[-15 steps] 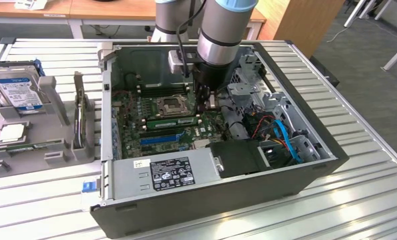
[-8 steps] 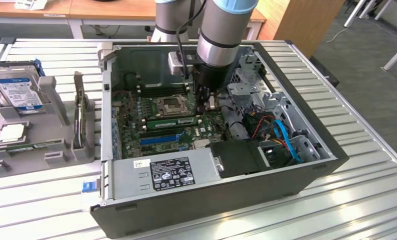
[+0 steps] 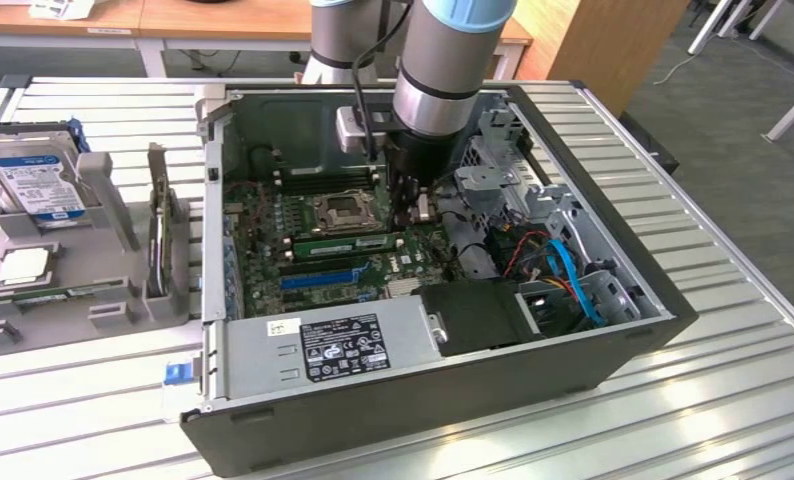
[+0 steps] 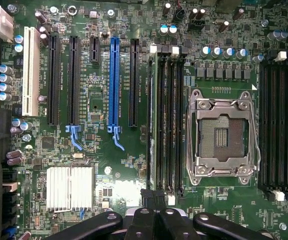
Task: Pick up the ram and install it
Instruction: 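Press down the ram until it locks into place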
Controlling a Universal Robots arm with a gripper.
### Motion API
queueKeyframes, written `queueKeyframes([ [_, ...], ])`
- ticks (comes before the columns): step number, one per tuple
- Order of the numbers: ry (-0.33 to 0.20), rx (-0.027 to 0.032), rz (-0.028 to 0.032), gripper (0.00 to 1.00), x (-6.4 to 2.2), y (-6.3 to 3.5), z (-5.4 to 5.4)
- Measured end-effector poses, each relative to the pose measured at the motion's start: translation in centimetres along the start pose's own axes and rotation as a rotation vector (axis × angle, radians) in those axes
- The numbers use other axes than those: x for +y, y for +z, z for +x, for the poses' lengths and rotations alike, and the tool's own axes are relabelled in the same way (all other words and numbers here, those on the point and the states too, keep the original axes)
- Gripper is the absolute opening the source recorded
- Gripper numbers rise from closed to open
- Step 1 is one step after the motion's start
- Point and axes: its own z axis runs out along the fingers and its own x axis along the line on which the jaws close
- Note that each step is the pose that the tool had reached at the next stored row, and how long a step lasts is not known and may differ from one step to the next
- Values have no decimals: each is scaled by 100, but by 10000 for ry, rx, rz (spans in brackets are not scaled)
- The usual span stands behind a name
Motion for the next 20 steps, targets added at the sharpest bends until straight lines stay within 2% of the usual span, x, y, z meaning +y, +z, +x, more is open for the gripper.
queueKeyframes([
  [11, 0, -4, 2, 10, 0, 9, -4],
  [13, 0, -2, 1, 10, 0, 21, -29],
  [14, 0, -2, 1, 10, -1, 62, -27],
  [20, 0, -1, 0, 10, -1, 71, -26],
])
